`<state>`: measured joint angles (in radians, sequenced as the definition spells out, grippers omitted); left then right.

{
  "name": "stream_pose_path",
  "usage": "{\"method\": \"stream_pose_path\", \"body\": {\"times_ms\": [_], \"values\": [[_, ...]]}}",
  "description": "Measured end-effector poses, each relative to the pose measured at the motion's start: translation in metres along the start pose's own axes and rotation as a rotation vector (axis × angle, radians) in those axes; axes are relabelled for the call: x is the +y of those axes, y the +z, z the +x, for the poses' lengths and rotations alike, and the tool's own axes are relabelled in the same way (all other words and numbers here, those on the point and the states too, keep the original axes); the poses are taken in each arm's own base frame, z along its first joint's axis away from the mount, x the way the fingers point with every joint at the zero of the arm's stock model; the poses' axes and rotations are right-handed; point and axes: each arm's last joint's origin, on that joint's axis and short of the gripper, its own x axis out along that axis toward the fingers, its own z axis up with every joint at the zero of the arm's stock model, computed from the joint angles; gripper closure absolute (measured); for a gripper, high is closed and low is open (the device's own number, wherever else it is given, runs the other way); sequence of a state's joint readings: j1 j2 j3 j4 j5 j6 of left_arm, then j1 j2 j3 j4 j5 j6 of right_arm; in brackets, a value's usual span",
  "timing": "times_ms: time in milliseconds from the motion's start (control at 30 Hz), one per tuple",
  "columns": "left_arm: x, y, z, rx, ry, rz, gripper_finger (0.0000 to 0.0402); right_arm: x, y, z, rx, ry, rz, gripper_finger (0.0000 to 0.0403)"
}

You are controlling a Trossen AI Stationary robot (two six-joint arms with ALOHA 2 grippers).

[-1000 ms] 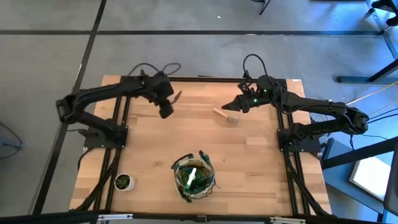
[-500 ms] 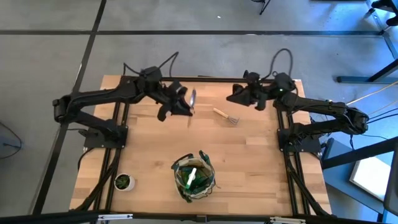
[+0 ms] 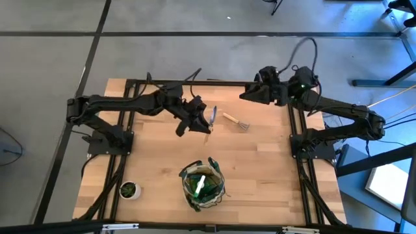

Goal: Pick & Place Garden tools in Gardening bag
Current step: Put the brown trowel into the gardening bag

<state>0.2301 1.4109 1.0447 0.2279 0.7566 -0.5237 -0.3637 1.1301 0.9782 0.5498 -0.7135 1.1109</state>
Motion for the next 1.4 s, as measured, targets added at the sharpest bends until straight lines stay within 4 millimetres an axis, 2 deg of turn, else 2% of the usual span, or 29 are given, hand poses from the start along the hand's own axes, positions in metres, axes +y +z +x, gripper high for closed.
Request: {"method": "stream_pose_path", "body": {"times_ms": [167,333,567,667,933,1200,1400], "values": [[-0.006,-0.005,-0.001,0.009,0.1,-0.008,0.0352,0.0,0.002,0.003,0.099,-0.187,0.271,0.0271],[-0.005,-0.026,-0.004,0.152,0.286,-0.059,0.0352,0.003,-0.004,-0.001,0.148,-0.442,0.418,0.0274],[-0.006,-0.063,-0.009,0.443,0.544,-0.058,0.0352,-0.009,-0.029,-0.015,0.159,-0.827,0.604,0.0274],[-0.009,-0.075,-0.012,0.539,0.641,-0.054,0.0352,-0.013,-0.041,-0.013,0.138,-0.955,0.643,0.0274],[-0.019,-0.087,-0.009,0.6,0.798,0.017,0.0352,-0.021,-0.054,0.015,-0.025,-1.01,0.613,0.0274],[-0.026,-0.086,-0.001,0.712,0.963,0.097,0.0352,-0.054,-0.083,0.046,0.018,-1.085,0.726,0.0269],[-0.021,-0.085,0.021,0.781,1.024,0.165,0.0352,-0.076,-0.089,0.065,-0.047,-1.045,0.71,0.0253]]}}
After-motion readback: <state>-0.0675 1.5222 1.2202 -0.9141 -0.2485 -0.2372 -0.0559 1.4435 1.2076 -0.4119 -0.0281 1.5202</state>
